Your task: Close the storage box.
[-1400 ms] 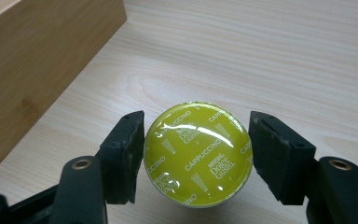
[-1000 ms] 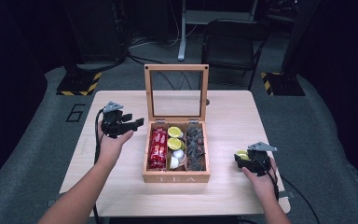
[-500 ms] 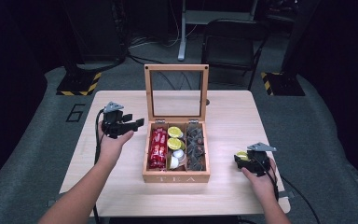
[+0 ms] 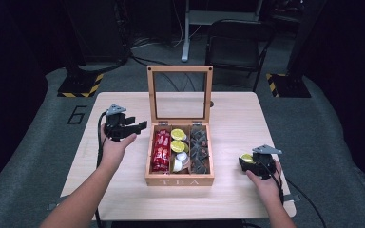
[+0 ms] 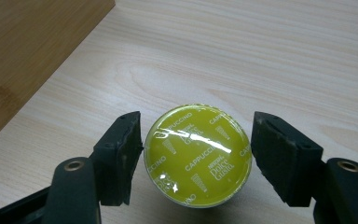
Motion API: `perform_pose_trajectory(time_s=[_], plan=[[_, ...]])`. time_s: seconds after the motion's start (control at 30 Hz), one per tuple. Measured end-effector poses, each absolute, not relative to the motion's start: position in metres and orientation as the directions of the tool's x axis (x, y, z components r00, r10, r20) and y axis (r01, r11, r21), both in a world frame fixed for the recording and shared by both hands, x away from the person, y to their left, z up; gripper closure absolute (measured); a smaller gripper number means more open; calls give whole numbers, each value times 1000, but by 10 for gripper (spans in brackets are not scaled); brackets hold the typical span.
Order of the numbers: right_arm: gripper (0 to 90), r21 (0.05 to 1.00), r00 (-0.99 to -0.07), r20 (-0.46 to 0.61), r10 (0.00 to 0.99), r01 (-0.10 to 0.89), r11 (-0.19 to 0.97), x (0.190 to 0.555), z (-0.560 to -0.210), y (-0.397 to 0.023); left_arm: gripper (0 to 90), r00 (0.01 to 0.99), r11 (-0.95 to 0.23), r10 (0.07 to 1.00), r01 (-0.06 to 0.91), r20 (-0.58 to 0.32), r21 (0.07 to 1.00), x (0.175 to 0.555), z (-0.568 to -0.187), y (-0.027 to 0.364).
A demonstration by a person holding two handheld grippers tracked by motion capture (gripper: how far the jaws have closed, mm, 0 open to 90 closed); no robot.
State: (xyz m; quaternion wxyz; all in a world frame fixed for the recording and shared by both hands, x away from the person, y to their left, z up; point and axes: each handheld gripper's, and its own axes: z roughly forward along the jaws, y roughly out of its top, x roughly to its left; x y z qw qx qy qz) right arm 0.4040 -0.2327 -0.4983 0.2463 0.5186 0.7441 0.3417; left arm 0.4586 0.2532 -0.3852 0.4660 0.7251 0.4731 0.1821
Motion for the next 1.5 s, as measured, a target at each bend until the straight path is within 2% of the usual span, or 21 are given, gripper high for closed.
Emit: perform_pose_trajectory(time_s=[0.83,1.13,1.5], plan=[[321,794,-352,-69,933,547,266,398,-475,-225,399,482,-111,858,512,-178,852,458,-386,255],[337,808,-411,-101,906,498,315,395,-448,-206,399,482,-111,858,512,-178,852,458,-385,253],[341,805,-495,-72,866,484,343,403,-422,-188,399,483,-109,856,515,-183,850,461,-385,254]])
